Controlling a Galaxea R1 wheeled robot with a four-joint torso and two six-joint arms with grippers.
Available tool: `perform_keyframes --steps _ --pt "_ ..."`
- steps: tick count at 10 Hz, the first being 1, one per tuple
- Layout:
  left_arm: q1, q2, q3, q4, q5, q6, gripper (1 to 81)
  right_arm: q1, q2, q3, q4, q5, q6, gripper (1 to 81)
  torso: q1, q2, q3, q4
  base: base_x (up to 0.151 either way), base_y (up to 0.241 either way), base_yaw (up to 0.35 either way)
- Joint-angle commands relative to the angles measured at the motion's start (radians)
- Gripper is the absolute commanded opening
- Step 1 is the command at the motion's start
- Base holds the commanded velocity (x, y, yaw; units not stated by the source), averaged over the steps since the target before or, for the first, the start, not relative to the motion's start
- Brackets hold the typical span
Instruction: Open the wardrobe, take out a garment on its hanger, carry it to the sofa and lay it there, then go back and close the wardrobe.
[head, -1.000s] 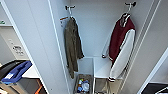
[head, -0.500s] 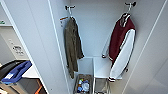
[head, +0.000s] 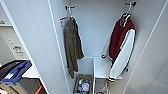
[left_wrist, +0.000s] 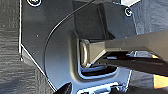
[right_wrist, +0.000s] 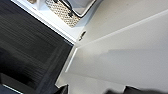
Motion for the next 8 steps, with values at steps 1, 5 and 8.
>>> perform_keyframes --steps 1,5,8 --pt "-0.023 -0.003 0.003 0.014 0.049 0.008 81.1 0.064 -0.04 0.016 0.136 0.142 -0.007 81.1 0.0 0.0 0.0 0.0 0.0 0.0 0.0" --pt "-0.026 0.0 0.003 0.014 0.051 0.008 81.1 -0.036 -0.115 0.067 0.297 0.339 -0.007 81.1 0.0 0.0 0.0 0.0 0.0 0.0 0.0" --pt "-0.028 0.0 0.003 0.023 0.051 0.008 81.1 -0.127 -0.195 0.133 0.434 0.422 -0.007 81.1 0.0 0.0 0.0 0.0 0.0 0.0 0.0"
